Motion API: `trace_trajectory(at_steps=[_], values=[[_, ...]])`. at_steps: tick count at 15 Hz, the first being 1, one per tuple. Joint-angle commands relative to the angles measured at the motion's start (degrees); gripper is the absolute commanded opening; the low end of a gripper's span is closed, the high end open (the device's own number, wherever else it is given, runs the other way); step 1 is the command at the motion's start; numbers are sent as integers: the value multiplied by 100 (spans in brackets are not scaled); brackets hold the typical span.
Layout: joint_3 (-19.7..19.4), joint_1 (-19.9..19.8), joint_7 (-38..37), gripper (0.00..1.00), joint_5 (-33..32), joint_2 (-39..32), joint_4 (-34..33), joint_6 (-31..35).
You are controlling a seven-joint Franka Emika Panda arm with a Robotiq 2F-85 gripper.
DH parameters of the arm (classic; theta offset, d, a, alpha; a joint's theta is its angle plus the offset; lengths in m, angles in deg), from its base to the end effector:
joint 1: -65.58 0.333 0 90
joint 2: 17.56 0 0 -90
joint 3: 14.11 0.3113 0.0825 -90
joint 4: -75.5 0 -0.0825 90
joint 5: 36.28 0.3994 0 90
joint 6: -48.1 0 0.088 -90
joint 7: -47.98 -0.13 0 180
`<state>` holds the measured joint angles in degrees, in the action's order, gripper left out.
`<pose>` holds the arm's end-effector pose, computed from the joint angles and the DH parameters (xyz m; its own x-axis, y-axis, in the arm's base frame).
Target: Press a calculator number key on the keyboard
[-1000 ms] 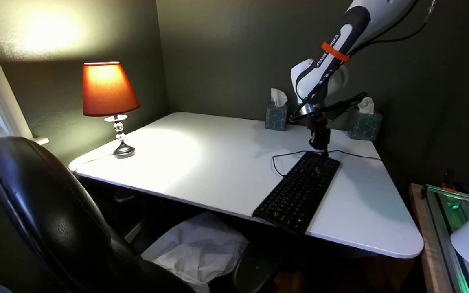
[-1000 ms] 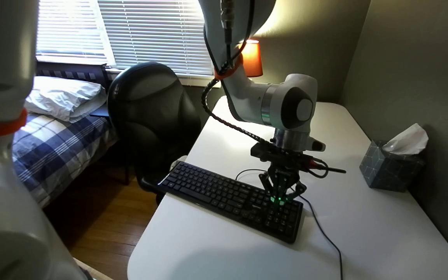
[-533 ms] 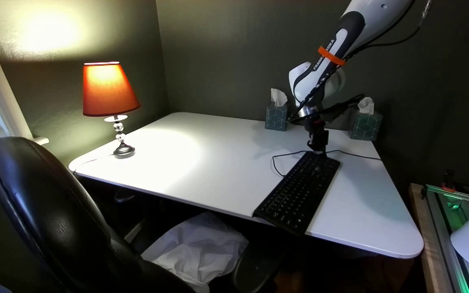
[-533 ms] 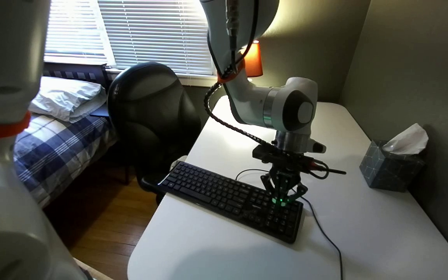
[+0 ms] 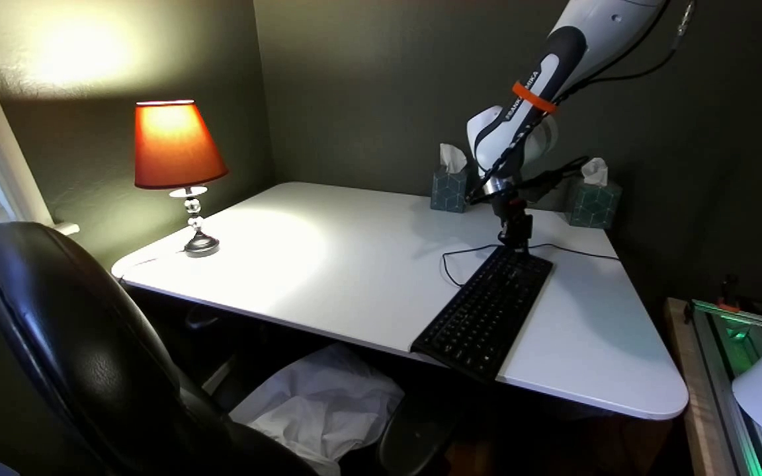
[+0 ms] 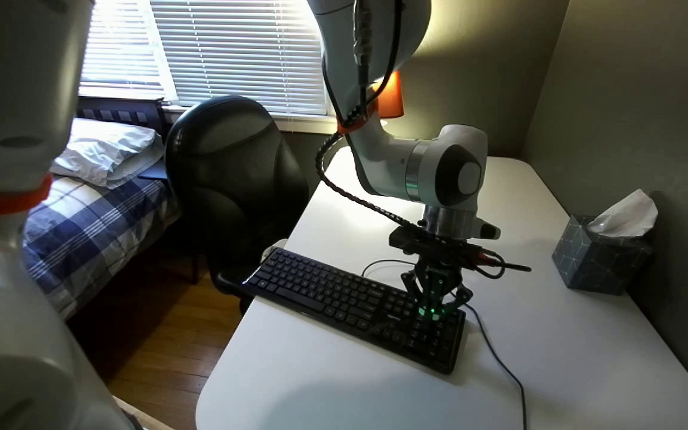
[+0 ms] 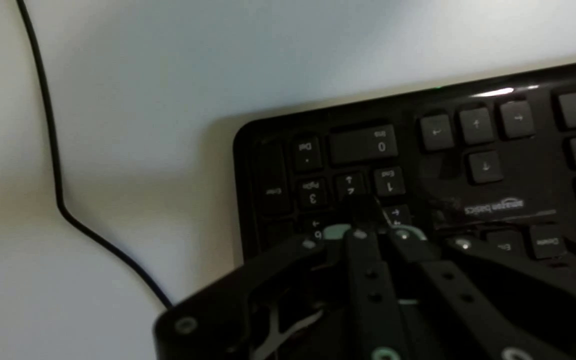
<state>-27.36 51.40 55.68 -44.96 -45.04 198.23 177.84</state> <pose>0.4606 -0.2570 0.1208 0.8998 -0.2274 -0.3724 -0.1912 -0.9727 0.1318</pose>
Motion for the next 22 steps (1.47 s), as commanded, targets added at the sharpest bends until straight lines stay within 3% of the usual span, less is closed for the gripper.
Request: trace_trajectory(at_steps=[1,22], values=[[-3,6,-86,0,-99,-161,-156,-155],[12,-19,-63,0,-79,-263,-245,-197]])
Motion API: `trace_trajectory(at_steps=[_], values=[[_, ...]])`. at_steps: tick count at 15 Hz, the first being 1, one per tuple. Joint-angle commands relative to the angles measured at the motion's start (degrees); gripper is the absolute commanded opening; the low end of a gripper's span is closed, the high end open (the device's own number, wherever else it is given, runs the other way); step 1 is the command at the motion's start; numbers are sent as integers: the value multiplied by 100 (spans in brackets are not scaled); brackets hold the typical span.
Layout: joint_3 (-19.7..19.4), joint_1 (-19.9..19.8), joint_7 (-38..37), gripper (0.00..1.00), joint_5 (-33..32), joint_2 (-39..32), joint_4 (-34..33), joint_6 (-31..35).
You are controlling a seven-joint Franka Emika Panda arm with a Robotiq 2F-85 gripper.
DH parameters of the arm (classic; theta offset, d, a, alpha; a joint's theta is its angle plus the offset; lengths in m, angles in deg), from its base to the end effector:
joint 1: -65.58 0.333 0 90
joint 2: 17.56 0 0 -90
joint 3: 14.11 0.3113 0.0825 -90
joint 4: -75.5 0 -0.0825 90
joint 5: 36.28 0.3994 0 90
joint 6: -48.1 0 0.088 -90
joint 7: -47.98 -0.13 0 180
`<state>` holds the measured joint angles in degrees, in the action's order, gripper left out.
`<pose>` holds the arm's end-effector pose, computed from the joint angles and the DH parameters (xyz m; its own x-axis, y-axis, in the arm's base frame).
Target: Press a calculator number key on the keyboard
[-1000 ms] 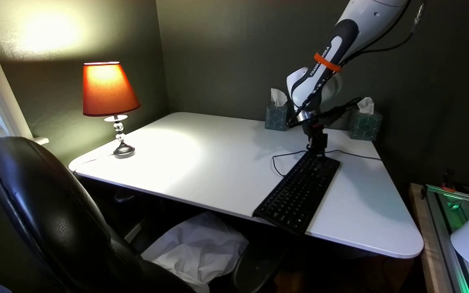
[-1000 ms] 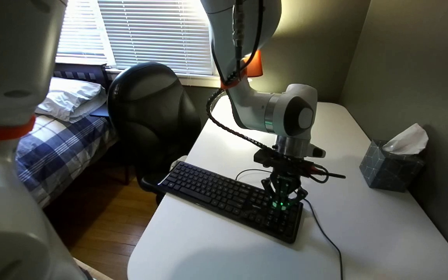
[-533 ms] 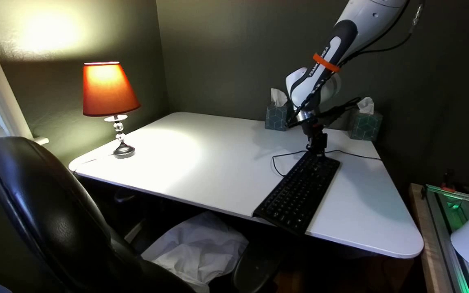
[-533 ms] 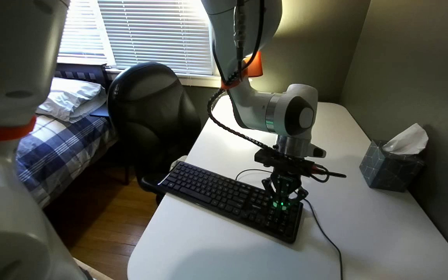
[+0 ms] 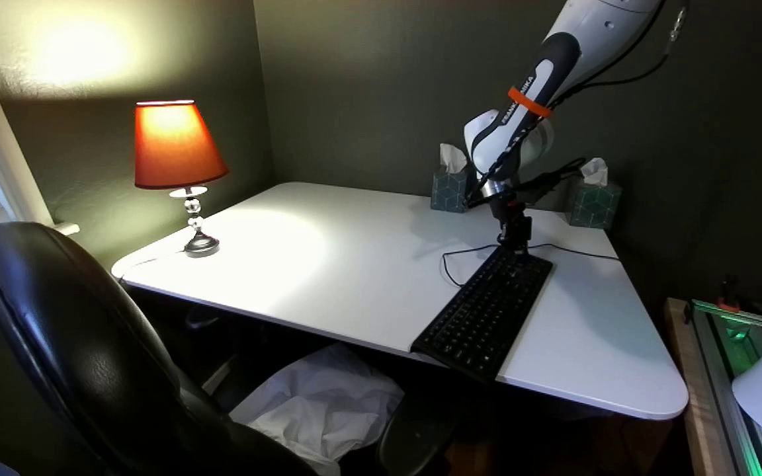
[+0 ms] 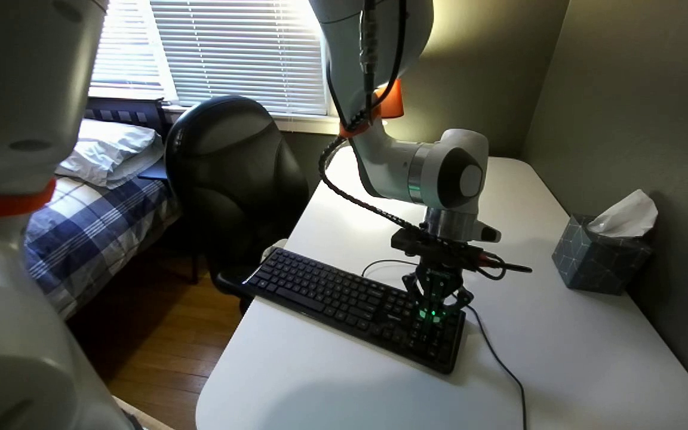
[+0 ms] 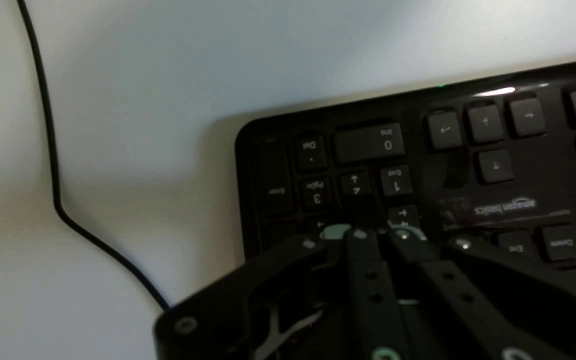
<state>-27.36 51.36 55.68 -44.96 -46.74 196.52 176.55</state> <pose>0.4636 -0.2598 0.1141 0.8906 -0.2283 -0.3934 -0.1897 -0.9725 0.1350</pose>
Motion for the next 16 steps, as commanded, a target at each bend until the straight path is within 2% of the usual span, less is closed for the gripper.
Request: trace_trajectory(at_steps=[1,16], values=[[9,-18,-64,0,-76,-66,-51,-48],[-79,10,-116,0,-145,329,273,172]])
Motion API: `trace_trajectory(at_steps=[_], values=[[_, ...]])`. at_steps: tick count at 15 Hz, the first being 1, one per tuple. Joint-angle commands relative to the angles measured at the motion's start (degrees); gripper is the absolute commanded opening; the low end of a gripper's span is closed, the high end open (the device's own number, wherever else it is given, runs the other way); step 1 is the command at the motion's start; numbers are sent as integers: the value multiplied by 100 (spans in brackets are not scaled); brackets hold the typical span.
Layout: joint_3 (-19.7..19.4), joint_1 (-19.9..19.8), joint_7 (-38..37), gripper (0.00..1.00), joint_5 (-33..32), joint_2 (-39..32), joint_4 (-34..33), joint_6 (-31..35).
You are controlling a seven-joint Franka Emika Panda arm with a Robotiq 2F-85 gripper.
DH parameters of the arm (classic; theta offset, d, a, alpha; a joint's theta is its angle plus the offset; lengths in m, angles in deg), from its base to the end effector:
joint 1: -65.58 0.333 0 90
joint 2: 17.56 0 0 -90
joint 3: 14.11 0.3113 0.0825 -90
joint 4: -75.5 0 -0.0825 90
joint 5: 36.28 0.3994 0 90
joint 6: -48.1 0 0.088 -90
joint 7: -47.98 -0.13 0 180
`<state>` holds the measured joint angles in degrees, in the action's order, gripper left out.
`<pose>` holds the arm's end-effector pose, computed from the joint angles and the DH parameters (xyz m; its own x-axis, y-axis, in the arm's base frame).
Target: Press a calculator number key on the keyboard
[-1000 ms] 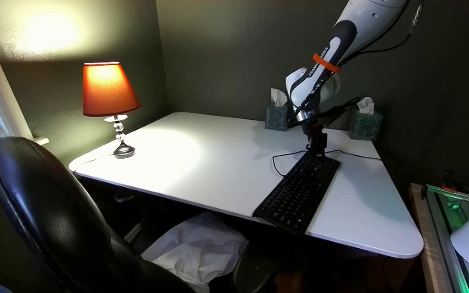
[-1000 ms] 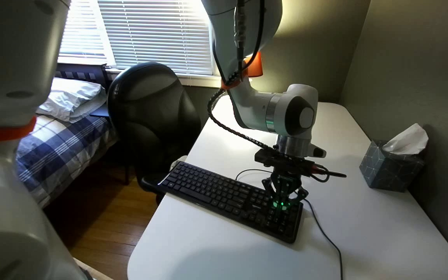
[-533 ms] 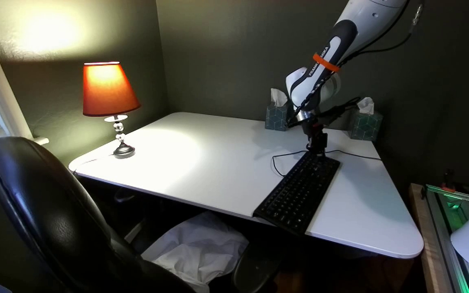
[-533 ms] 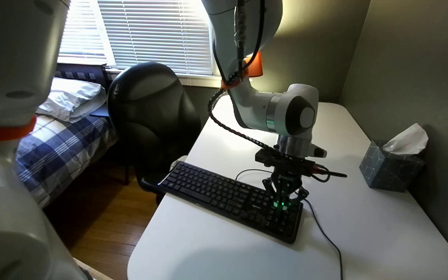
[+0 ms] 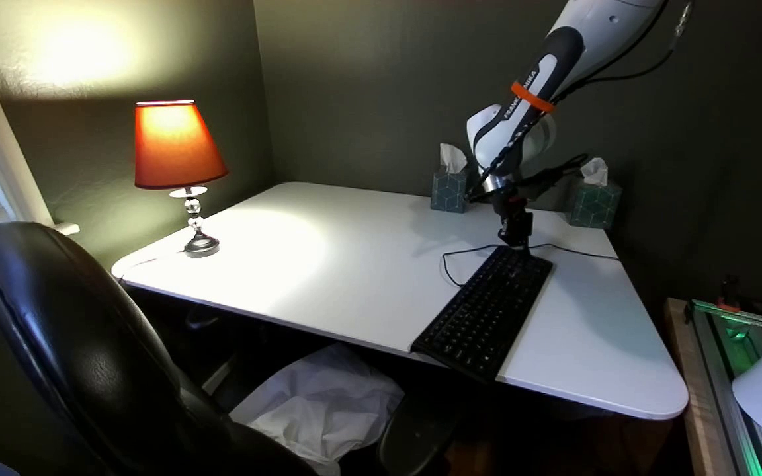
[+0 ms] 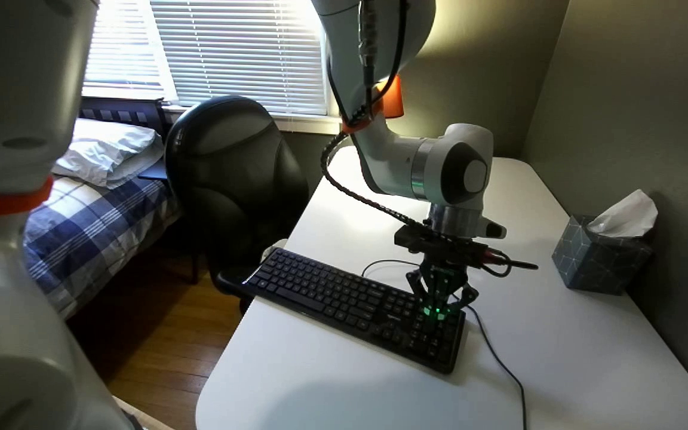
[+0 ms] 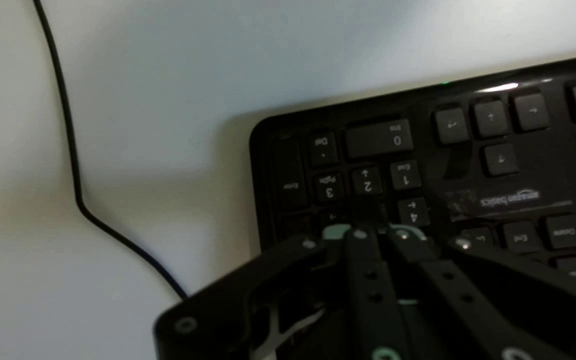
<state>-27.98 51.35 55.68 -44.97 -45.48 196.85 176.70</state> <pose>0.4633 -0.2656 0.1244 0.8950 -0.2403 -0.3759 -0.2015 -0.9694 0.1401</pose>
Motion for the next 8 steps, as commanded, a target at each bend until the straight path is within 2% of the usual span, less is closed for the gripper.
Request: trace_trajectory(at_steps=[1,3,8], values=[[-16,8,-119,0,-136,248,282,181],[-6,-7,-88,27,-108,330,341,191],[-16,-20,-93,62,-86,551,495,220]])
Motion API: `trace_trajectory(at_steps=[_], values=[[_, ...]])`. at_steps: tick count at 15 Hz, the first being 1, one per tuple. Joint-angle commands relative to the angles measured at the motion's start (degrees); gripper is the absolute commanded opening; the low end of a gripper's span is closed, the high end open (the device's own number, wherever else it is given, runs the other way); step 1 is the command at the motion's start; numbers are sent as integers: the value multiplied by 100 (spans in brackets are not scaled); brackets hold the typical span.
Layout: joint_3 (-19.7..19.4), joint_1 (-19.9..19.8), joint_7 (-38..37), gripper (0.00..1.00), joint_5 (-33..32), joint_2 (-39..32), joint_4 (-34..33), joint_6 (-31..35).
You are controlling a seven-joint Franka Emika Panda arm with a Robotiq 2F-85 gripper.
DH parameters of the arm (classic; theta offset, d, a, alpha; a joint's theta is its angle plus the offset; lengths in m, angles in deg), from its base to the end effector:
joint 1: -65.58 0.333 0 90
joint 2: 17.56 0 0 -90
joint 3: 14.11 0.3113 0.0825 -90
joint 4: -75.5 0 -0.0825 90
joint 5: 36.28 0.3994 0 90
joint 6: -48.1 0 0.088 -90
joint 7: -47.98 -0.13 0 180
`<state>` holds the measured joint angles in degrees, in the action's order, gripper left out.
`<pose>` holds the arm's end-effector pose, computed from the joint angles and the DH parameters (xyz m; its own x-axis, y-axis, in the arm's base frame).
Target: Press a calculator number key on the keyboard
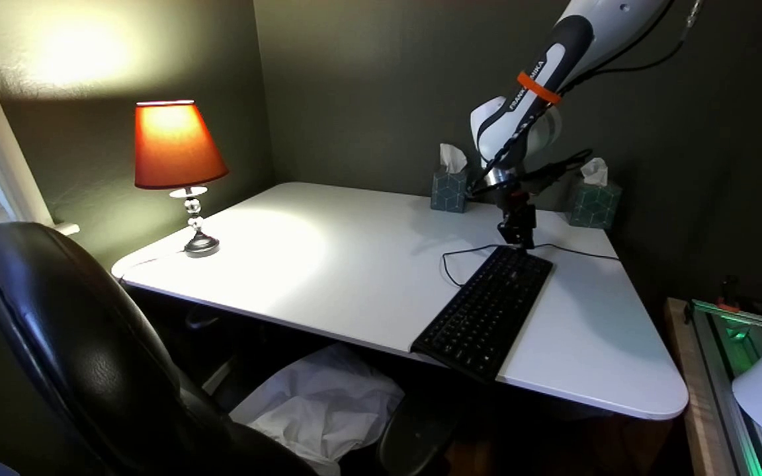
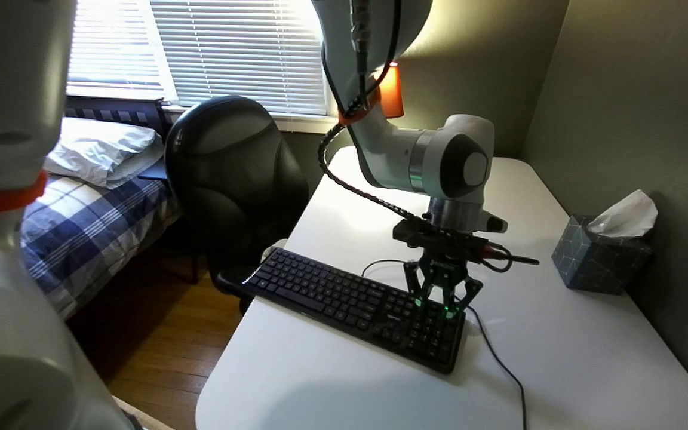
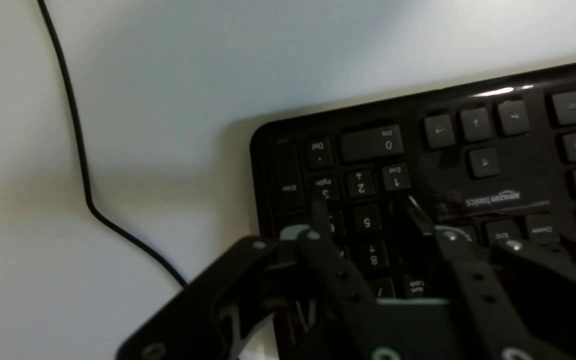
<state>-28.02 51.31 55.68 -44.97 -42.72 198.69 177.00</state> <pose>0.4598 -0.2635 0.1391 0.9024 -0.2436 -0.3554 -0.2083 -0.9687 0.1349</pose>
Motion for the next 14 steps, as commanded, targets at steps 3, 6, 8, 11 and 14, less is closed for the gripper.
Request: trace_trajectory(at_steps=[3,6,8,11,14], values=[[-20,-25,-90,84,-77,437,426,242],[-35,-43,-79,100,-67,632,557,322],[-45,-61,-53,100,-49,785,662,430],[-62,-88,-17,100,-30,1023,844,608],[-86,-90,-14,100,-32,1261,1026,755]])
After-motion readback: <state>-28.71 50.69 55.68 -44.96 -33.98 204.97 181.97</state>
